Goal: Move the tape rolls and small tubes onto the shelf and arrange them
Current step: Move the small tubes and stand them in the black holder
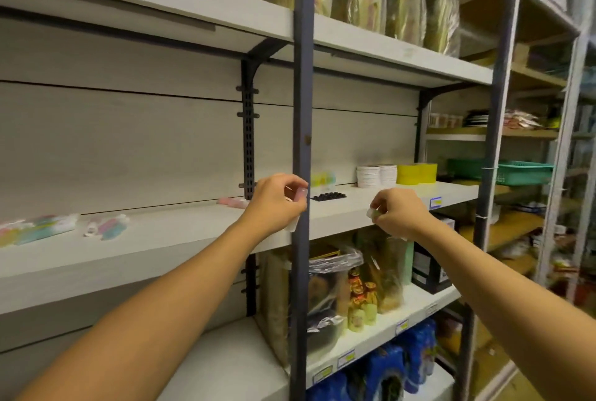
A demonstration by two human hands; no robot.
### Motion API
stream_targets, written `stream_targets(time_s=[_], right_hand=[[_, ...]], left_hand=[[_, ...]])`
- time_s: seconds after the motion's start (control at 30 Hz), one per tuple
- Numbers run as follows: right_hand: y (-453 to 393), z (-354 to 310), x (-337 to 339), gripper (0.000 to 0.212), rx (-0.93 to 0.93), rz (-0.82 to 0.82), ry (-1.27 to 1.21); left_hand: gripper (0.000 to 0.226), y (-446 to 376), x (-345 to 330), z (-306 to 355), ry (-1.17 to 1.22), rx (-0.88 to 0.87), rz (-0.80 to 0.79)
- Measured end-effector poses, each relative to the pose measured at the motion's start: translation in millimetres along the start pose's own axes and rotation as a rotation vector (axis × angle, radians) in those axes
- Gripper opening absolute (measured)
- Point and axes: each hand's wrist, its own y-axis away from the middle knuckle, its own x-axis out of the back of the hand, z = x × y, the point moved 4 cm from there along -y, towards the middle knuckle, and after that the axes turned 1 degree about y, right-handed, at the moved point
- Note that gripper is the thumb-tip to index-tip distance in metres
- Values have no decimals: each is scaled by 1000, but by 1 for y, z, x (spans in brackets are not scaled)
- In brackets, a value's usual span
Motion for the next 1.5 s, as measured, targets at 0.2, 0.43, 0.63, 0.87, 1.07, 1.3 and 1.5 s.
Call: stream_targets(time_s=[0.2,0.43,0.63,0.87,1.07,1.3,1.5], right_hand=[[-7,75,10,24,-20,-27,-24],[-15,141,8,29,-61,-24,-77],[-42,178,-2,30,-70,-9,-129],[-106,194,-11,28,-10,36,-110],[-176,201,-20,22,63,62,-70],[-235,192,-51,29,156,109,-187],[-283,173,-85,26,273,144,-367]], left_hand=[[22,-11,-61,36,36,9,12],[17,-45,-124,52,-29,19,-38],[20,-83,-169,52,-41,18,-29],[19,-136,-211,33,-102,7,8],[15,-190,-224,3,-101,45,82],[17,-229,-232,-32,-112,63,157],[17,-252,-223,-70,-165,81,239]])
